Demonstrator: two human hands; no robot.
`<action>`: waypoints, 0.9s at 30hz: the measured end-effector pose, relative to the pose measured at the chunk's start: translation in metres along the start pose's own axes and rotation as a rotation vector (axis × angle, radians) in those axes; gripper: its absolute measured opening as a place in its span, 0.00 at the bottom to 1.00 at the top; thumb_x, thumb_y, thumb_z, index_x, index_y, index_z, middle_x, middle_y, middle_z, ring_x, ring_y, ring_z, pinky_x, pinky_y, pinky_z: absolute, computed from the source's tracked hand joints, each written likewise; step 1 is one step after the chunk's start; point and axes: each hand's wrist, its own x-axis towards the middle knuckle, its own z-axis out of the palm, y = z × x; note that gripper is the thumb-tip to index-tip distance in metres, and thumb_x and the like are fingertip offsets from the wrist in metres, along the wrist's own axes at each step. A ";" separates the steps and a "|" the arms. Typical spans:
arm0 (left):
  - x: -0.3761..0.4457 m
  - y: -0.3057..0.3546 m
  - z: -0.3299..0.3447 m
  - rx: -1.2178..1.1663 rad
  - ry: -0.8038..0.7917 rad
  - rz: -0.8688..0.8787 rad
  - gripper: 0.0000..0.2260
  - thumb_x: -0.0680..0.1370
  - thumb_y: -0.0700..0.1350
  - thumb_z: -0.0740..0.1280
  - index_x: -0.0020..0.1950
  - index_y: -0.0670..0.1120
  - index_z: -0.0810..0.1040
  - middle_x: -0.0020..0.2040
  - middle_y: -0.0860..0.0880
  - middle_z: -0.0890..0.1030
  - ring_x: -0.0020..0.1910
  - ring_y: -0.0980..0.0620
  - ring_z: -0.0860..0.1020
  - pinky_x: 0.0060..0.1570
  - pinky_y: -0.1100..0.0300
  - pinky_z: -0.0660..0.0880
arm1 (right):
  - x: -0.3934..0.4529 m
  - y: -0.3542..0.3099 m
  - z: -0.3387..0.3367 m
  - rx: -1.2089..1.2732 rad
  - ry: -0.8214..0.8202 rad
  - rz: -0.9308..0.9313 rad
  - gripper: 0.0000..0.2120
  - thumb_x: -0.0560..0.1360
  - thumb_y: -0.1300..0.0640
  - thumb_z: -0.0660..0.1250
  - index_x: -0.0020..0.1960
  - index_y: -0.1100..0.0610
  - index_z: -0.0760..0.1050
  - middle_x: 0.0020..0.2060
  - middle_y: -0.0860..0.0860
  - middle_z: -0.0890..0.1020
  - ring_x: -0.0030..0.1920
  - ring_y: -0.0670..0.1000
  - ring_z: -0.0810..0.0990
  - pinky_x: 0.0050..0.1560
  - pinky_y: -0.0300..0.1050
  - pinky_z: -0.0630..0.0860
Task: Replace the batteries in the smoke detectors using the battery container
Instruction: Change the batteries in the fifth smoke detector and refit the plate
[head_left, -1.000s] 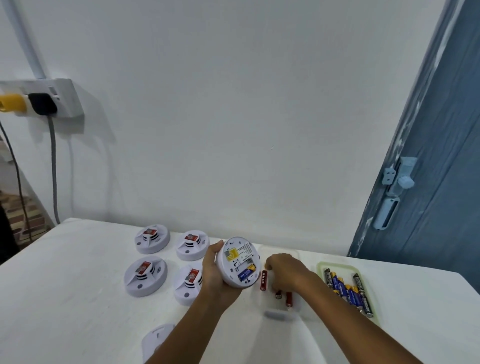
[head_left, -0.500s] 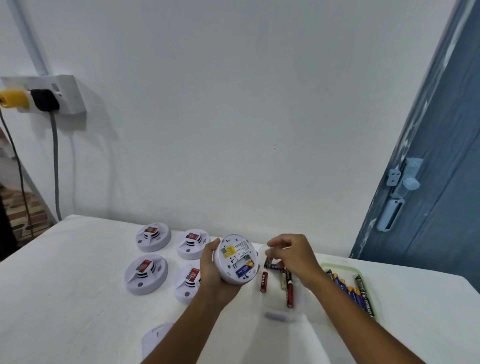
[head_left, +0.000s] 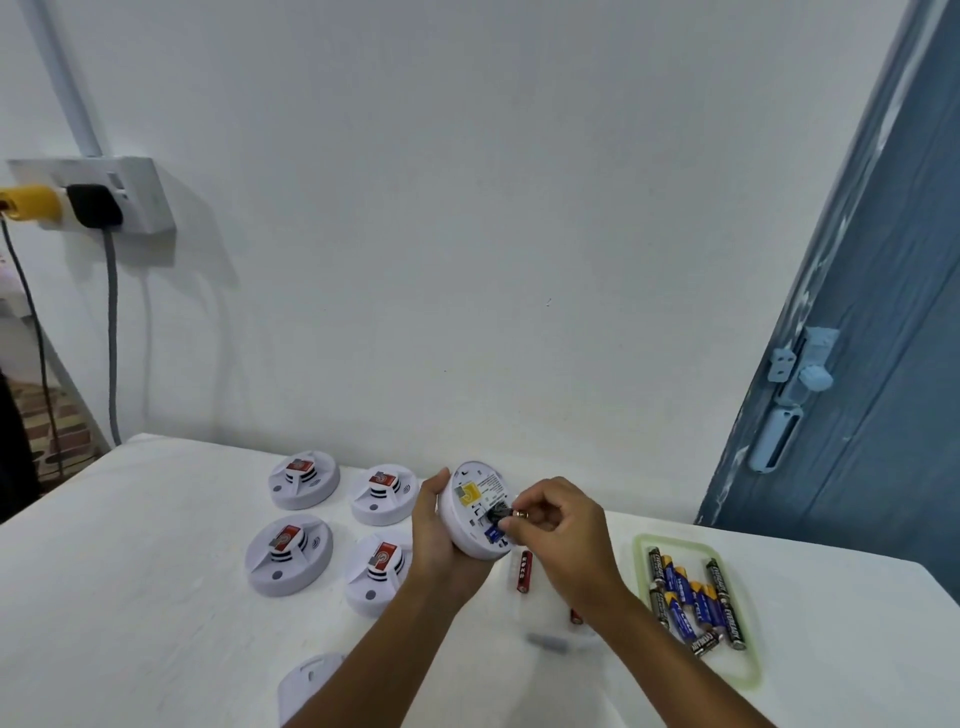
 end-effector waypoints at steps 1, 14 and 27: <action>-0.001 0.001 0.001 0.003 0.001 0.001 0.22 0.69 0.56 0.64 0.52 0.39 0.78 0.43 0.39 0.79 0.45 0.42 0.75 0.52 0.49 0.70 | -0.002 0.000 0.002 -0.020 -0.003 -0.017 0.10 0.65 0.67 0.77 0.37 0.54 0.79 0.36 0.49 0.77 0.35 0.45 0.78 0.35 0.47 0.79; -0.009 0.002 0.007 0.037 0.010 0.027 0.21 0.69 0.55 0.64 0.47 0.37 0.81 0.43 0.38 0.79 0.45 0.42 0.76 0.50 0.51 0.71 | -0.003 -0.005 0.009 0.068 -0.080 0.055 0.13 0.60 0.63 0.80 0.41 0.55 0.80 0.37 0.48 0.81 0.38 0.45 0.78 0.35 0.32 0.72; -0.015 0.000 0.020 0.028 -0.015 0.013 0.22 0.66 0.55 0.64 0.47 0.39 0.84 0.49 0.38 0.80 0.50 0.40 0.76 0.58 0.48 0.70 | -0.002 0.002 0.011 0.281 -0.031 0.417 0.56 0.53 0.56 0.84 0.72 0.41 0.56 0.66 0.50 0.70 0.63 0.56 0.74 0.63 0.55 0.74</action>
